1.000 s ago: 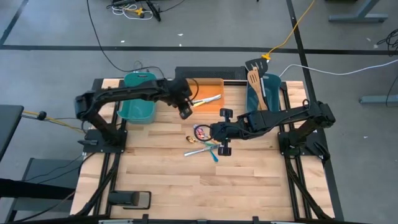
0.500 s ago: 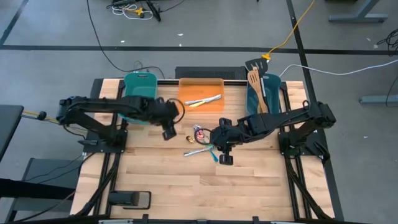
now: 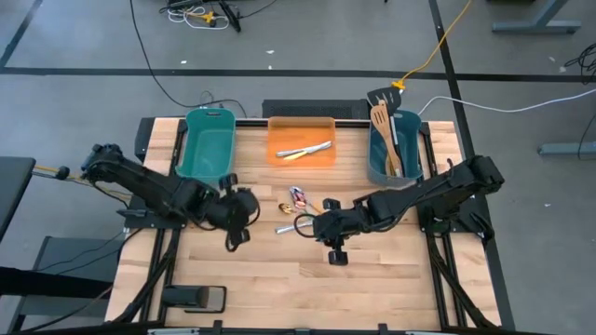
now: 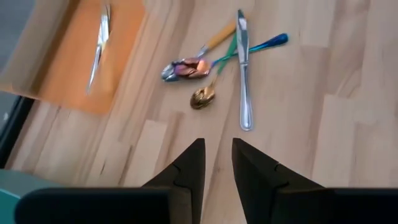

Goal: Pick & Place Kitchen Items
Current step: Put the silver knife into the orange bin

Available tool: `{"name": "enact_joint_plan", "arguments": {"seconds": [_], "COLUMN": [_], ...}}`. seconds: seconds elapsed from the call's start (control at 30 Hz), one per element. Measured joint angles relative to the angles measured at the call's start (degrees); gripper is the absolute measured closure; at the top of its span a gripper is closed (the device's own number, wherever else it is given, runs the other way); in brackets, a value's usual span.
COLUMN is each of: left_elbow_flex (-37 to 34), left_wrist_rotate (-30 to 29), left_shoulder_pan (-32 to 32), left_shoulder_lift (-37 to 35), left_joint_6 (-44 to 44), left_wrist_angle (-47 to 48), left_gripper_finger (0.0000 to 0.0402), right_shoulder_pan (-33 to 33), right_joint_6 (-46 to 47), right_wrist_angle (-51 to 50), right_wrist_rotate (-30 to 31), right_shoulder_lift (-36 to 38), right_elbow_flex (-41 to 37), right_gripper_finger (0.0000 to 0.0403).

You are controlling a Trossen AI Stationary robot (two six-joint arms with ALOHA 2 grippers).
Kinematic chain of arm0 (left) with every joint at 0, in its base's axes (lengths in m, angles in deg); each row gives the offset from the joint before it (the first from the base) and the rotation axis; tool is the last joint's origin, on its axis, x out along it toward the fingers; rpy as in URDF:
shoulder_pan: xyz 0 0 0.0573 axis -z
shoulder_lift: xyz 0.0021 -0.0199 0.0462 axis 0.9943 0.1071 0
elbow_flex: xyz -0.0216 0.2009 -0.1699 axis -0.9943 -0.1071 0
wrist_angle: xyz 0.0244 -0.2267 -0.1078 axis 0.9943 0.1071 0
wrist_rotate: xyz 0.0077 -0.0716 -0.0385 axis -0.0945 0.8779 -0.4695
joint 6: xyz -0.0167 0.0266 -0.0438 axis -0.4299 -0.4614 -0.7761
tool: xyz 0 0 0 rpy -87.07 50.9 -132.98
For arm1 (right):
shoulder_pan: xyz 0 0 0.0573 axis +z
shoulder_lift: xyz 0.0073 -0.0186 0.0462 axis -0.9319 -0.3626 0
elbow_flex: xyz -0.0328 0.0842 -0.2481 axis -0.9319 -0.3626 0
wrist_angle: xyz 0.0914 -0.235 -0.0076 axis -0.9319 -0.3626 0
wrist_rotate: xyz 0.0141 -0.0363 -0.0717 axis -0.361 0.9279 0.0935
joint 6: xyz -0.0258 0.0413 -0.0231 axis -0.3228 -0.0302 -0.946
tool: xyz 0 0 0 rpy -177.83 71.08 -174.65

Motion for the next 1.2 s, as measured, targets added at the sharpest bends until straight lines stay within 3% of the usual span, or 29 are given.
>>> {"name": "enact_joint_plan", "arguments": {"seconds": [0.2,0.47,0.73,1.2], "left_elbow_flex": [0.00,0.00,0.00,0.00], "left_wrist_rotate": [-4.86,-1.16,-2.32,-2.34], "left_shoulder_pan": [4.21,4.71,4.67,4.67], "left_shoulder_lift": [0.00,0.00,0.04,0.07], "left_joint_6": [0.11,-1.34,1.96,1.72], "left_wrist_angle": [-1.24,-2.54,-5.82,-8.15], "left_gripper_finger": [0.0317,0.0317,0.0317,0.0317], "right_shoulder_pan": [-1.44,-3.73,-6.37,-7.30], "right_joint_6": [-0.27,-3.79,-7.35,-13.32], "right_wrist_angle": [7.50,11.56,12.00,-3.07], "right_wrist_rotate": [0.46,2.04,2.15,2.23], "right_shoulder_lift": [0.00,-1.17,-6.72,-20.28], "right_elbow_flex": [-5.23,-7.60,-7.12,12.65], "right_gripper_finger": [0.0355,0.0355,0.0355,0.0355]}}
